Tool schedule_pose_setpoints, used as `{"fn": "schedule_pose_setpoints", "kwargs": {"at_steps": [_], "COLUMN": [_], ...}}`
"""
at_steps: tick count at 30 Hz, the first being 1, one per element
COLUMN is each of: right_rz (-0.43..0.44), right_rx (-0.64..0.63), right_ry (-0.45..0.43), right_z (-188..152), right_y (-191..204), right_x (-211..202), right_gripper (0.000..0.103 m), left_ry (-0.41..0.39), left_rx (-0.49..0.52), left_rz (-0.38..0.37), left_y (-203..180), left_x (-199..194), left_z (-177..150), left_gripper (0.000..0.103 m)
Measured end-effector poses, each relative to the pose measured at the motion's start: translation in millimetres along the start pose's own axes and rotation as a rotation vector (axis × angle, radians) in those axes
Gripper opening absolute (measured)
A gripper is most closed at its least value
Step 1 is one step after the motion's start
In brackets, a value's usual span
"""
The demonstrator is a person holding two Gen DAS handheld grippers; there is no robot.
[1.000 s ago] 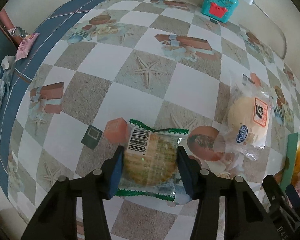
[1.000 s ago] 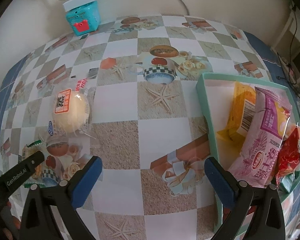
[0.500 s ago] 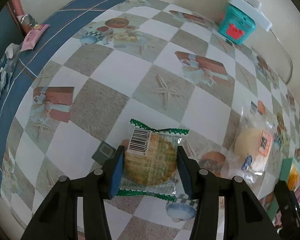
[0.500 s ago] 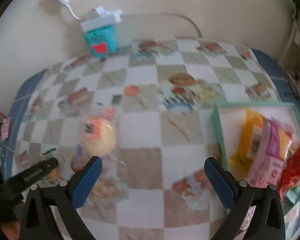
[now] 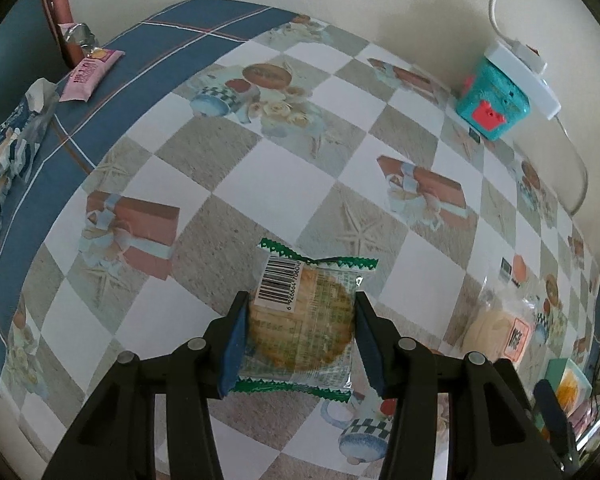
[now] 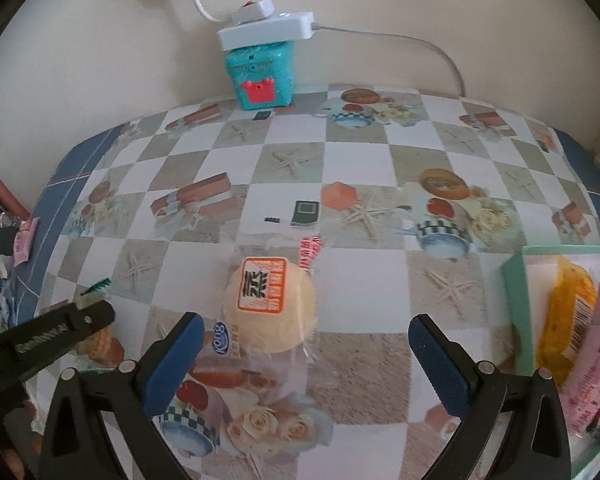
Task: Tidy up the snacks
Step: 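Grasp the green-edged biscuit pack with the left tool while the right tool grasps the wrapped bun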
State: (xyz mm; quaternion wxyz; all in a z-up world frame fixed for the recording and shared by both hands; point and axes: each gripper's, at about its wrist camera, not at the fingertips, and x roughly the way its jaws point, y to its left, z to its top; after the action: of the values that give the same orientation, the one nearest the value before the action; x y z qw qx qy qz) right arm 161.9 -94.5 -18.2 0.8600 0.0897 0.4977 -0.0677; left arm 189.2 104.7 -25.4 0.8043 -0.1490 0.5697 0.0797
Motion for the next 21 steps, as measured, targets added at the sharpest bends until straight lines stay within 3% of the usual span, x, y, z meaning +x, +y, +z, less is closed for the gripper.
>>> {"fn": "schedule_pose_setpoints", "kwargs": {"at_steps": [12,21], "right_rz": [-0.002,-0.008], "right_rx": [-0.019,-0.046], "right_ry": [-0.003,-0.008], "right_z": [2.1,1.9], "right_y": [10.4,16.5], "right_x": [19.8,22.0], "right_gripper": [0.102,0.085], "left_ry": [-0.008,-0.009], "left_rx": [-0.031,-0.025], "left_rz": [0.0,0.008], "left_y": [2.1,0.2], "left_x": [2.5,1.7], "left_z": [5.2,6.5], "left_gripper": [0.052,0.052]}}
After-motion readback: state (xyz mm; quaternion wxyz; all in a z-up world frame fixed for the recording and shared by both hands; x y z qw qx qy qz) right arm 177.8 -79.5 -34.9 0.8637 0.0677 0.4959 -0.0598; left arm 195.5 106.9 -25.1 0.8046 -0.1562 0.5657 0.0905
